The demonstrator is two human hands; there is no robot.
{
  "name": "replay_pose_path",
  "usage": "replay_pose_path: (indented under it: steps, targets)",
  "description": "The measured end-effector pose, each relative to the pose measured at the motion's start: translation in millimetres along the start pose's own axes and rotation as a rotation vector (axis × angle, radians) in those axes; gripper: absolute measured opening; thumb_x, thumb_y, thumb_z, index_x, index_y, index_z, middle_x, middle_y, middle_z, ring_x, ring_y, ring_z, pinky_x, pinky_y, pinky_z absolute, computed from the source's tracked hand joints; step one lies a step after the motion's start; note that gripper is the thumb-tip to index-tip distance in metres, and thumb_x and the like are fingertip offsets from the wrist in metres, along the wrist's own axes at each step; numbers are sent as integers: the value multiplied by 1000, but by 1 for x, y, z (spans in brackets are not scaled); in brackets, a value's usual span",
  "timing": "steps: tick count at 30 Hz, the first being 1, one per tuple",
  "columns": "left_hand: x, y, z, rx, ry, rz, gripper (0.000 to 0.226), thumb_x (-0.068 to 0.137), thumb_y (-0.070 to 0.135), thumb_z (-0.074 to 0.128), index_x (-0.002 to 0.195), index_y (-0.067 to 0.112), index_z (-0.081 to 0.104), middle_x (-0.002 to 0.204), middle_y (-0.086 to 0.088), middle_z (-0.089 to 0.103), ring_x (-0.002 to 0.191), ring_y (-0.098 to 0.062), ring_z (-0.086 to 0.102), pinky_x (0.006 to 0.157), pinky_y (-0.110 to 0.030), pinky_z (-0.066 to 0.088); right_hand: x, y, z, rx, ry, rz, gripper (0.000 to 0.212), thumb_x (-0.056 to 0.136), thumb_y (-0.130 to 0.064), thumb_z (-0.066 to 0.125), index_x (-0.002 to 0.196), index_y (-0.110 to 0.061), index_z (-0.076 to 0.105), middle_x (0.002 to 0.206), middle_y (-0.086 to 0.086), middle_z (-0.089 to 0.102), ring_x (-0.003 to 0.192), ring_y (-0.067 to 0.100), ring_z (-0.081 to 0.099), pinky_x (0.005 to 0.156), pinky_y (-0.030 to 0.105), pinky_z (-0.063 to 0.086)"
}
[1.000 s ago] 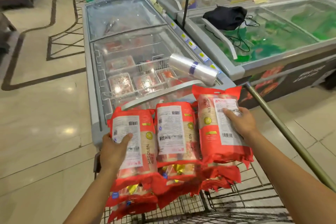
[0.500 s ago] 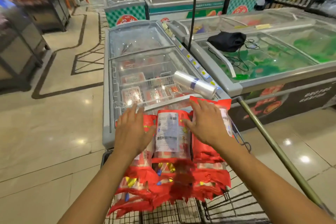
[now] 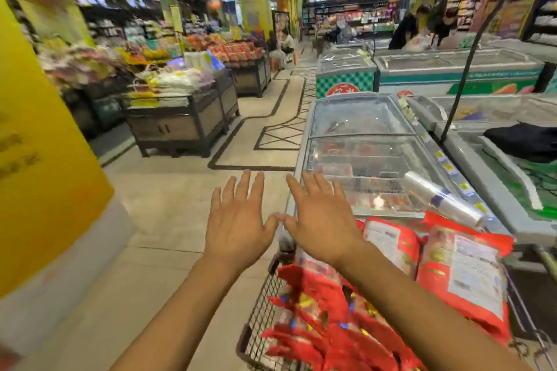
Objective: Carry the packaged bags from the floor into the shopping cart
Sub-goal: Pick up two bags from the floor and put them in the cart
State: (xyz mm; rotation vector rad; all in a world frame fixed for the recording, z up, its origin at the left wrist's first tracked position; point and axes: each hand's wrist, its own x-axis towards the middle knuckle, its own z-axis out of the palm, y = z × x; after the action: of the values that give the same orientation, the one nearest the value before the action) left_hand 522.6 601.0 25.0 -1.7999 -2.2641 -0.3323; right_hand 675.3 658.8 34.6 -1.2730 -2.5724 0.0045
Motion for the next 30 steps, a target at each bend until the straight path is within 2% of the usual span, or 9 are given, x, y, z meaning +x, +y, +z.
replay_pose_path:
  steps: [4,9,16,22,30]
  targets:
    - [-34,-52,-25,29,9,-179,81,101,59,39,164,26,1,172,-5,7,158,-29,7,127,-48,6,13,-62,1,17,-49,-144,77,103,-56,37,163,-25,1,171,10,3,158,29,1,126,53,1]
    - [-73,-113,-52,57,15,-365,82,101,57,40,164,26,-3,173,-3,1,158,-28,3,127,-48,9,25,-136,2,72,-82,-321,77,103,-50,41,163,-27,-1,171,7,0,158,27,-1,127,51,0]
    - [-129,-200,-77,147,37,-544,84,101,58,41,164,23,-3,172,-5,3,158,-28,5,127,-46,6,37,-242,12,103,-114,-509,77,103,-49,43,163,-28,0,171,6,1,158,26,-1,127,50,-1]
    - [-178,-273,-93,154,56,-665,86,101,58,42,164,23,-4,172,-4,3,158,-28,5,127,-49,10,44,-337,21,102,-146,-661,78,103,-48,43,163,-27,-2,172,6,0,158,25,0,127,49,-1]
    - [-294,-378,-130,219,82,-940,85,99,56,45,164,23,0,172,-4,6,158,-28,8,127,-47,9,21,-506,33,149,-174,-944,84,101,-47,49,163,-26,-2,171,7,0,158,25,1,127,50,2]
